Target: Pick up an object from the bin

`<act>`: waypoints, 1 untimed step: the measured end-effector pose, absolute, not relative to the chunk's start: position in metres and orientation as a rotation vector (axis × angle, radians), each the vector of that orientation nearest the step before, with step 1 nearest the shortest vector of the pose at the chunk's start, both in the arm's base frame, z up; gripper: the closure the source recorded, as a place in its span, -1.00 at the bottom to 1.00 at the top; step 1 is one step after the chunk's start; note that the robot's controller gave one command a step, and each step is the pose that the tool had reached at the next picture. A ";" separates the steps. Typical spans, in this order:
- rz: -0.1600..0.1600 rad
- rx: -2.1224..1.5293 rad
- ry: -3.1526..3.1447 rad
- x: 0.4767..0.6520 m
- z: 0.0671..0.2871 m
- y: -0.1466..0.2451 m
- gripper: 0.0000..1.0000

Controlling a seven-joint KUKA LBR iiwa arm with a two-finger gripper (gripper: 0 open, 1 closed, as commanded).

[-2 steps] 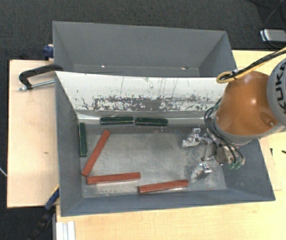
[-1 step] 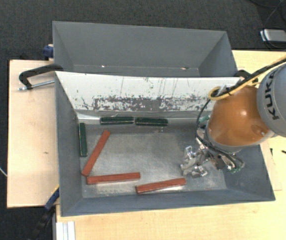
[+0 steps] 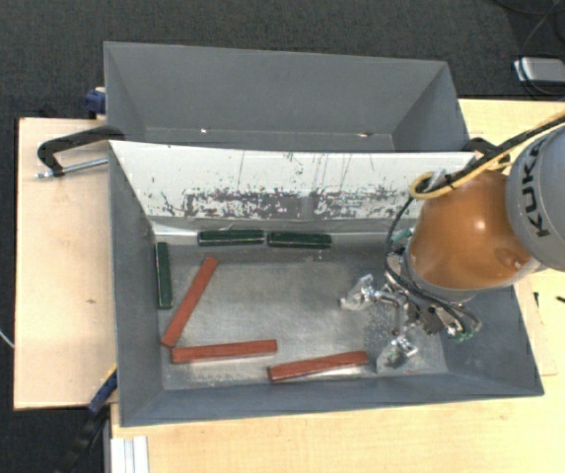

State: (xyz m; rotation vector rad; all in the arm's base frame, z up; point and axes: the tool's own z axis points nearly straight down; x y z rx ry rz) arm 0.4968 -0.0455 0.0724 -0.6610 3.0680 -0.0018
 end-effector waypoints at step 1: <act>-0.002 -0.661 3.068 0.497 0.072 -0.045 -1.00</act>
Offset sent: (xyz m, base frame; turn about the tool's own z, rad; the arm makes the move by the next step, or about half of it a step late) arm -0.0031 0.0706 -0.0024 -0.1247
